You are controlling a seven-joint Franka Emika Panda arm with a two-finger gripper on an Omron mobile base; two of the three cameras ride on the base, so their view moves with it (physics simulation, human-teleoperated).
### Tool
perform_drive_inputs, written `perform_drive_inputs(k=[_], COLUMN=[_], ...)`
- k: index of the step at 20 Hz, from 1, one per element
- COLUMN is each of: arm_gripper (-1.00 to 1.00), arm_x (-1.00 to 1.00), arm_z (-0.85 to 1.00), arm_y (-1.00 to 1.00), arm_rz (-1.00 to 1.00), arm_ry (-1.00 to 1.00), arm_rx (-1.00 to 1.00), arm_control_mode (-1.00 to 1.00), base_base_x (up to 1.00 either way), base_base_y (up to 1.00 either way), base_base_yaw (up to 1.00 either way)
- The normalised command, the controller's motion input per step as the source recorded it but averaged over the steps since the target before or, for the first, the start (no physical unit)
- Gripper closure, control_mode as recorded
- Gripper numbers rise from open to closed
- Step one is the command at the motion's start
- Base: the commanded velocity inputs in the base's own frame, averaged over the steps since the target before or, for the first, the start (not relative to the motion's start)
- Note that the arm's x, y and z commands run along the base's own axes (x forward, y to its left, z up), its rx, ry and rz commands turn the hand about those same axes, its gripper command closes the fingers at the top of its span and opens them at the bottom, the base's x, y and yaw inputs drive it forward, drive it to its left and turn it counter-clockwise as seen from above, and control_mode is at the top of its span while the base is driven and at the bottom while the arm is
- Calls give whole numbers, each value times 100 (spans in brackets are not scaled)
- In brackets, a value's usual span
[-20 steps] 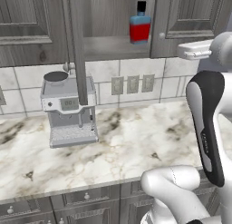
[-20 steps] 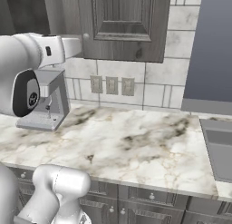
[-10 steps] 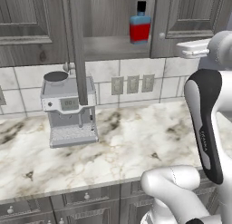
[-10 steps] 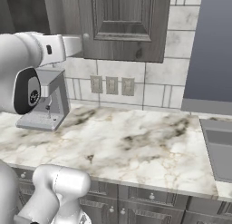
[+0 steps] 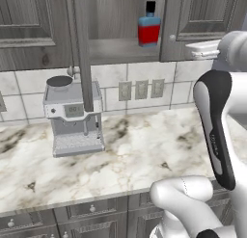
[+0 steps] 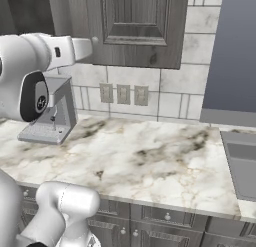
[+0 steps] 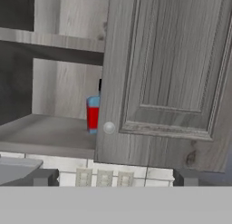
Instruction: Get the candle and the liquor from the cabinet and move them to the dining counter.
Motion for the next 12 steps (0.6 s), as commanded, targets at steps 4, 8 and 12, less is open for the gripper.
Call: perform_drive_inputs(k=[4,8,12], arm_gripper=[-100,-100,-100], arm_x=[25,19,22], arm_z=[0,0,0], arm_y=[2,3,11], arm_rz=[0,0,0], arm_ry=[0,0,0], arm_rx=[0,0,0], arm_control_mode=[-100,-100,-100], base_base_x=[0,0,0], base_base_y=[0,0,0], base_base_yaw=[0,0,0])
